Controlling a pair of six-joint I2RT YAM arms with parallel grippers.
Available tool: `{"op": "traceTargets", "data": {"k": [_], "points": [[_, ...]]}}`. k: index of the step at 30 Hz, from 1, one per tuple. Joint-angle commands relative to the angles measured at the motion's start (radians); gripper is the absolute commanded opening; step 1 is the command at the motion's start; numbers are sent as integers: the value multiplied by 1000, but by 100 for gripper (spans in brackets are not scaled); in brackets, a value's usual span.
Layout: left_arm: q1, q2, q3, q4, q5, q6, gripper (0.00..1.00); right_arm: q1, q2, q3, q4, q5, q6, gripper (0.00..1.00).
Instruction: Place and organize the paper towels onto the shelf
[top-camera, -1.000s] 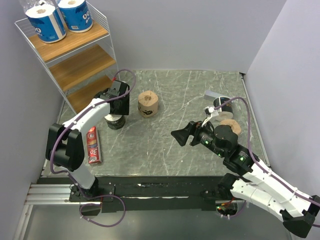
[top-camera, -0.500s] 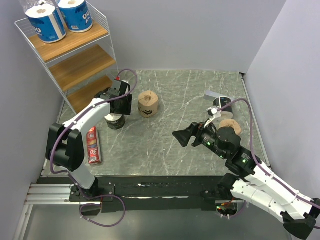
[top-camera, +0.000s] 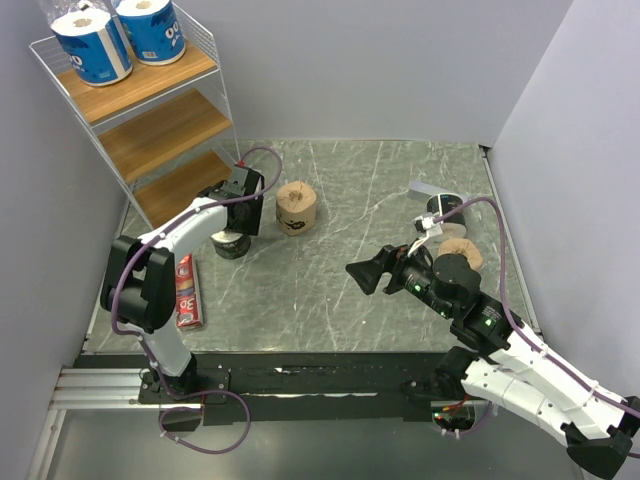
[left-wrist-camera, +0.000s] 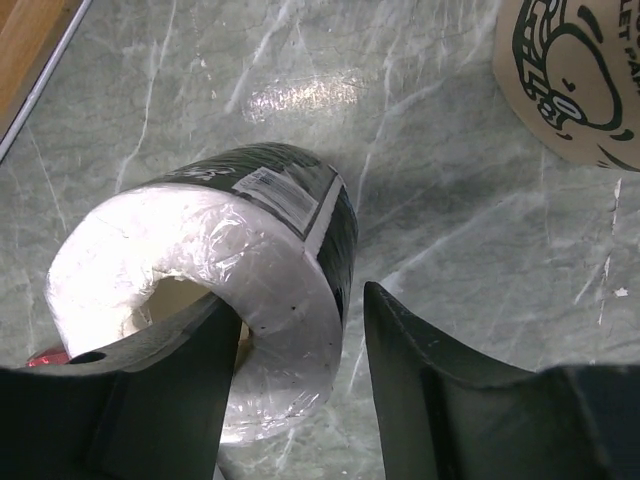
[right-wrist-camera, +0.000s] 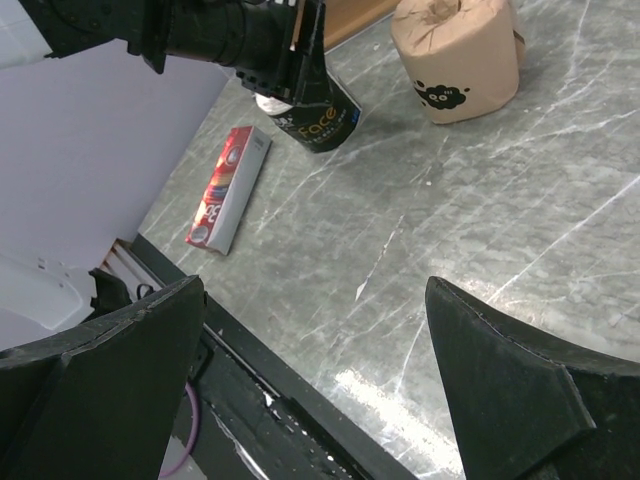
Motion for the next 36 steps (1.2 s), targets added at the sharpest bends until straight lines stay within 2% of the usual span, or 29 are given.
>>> {"op": "traceTargets", "data": {"k": [1, 4, 7, 12, 19, 22, 27, 36], "points": [[-6, 5, 4, 20, -25, 14, 52, 2, -2, 23, 9, 21, -19, 98], [-8, -9, 2, 12, -60, 20, 40, 0, 0, 23, 11, 15, -18, 98], [-14, -41, 24, -20, -100, 39, 37, 0, 0, 23, 11, 13, -16, 98], [-37, -106, 174, -86, -178, 91, 31, 0, 9, 24, 23, 1, -14, 98], [-57, -169, 395, -109, -261, 276, 23, 0, 41, 49, 9, -2, -10, 98], [-57, -173, 438, -97, -329, 376, 22, 0, 43, 44, 11, 1, -2, 98], [-47, -176, 421, 10, -496, 526, 17, -1, 56, 59, 3, 7, -10, 98], [12, -185, 420, 55, -458, 605, 17, 0, 43, 82, -16, 13, -22, 98]]}}
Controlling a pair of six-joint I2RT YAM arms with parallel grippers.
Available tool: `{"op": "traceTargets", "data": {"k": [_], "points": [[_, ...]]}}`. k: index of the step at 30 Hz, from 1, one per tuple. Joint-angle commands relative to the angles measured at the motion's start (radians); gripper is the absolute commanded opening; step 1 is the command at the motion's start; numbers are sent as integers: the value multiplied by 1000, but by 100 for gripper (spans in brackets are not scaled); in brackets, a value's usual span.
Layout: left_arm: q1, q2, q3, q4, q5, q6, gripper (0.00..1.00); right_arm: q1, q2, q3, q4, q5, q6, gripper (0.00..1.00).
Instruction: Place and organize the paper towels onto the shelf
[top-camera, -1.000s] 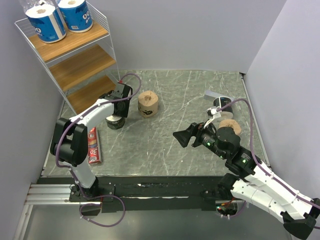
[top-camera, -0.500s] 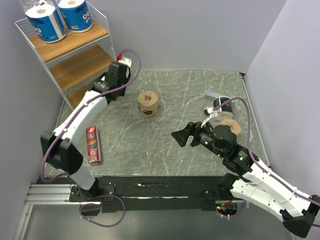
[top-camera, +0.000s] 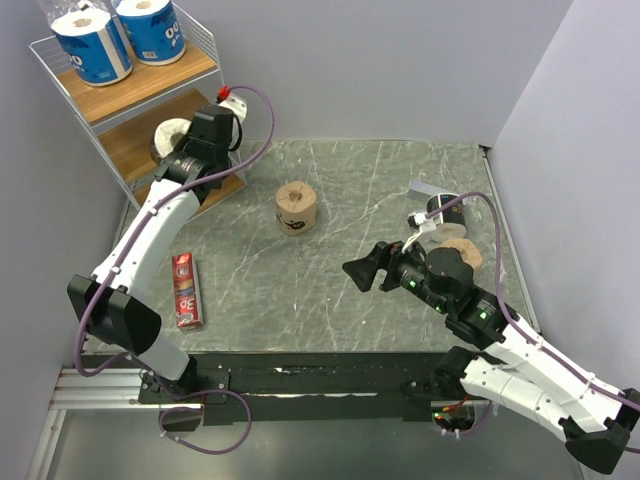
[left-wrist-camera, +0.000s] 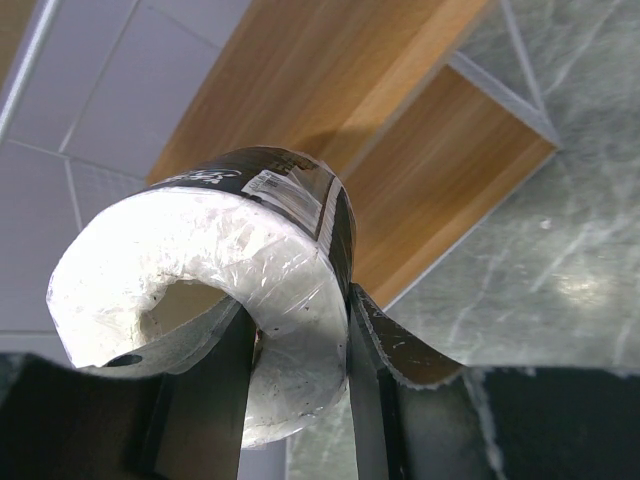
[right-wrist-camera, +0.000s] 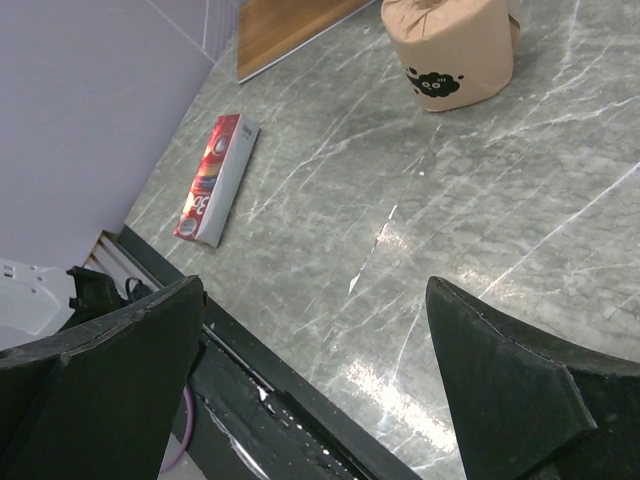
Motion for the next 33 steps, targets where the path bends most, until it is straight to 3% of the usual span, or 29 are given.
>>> {"op": "traceTargets", "data": {"k": [1, 15, 28, 33], "points": [[36, -31, -6, 104, -36, 87, 17, 0, -20, 44, 11, 14, -16, 98], [109, -14, -75, 250, -70, 198, 18, 0, -6, 79, -21, 18, -28, 98], [156, 3, -64, 297, -10, 217, 21, -1, 24, 159, -93, 23, -19, 97], [161, -11, -58, 306, 22, 217, 34, 2, 25, 190, -136, 38, -19, 97]]}}
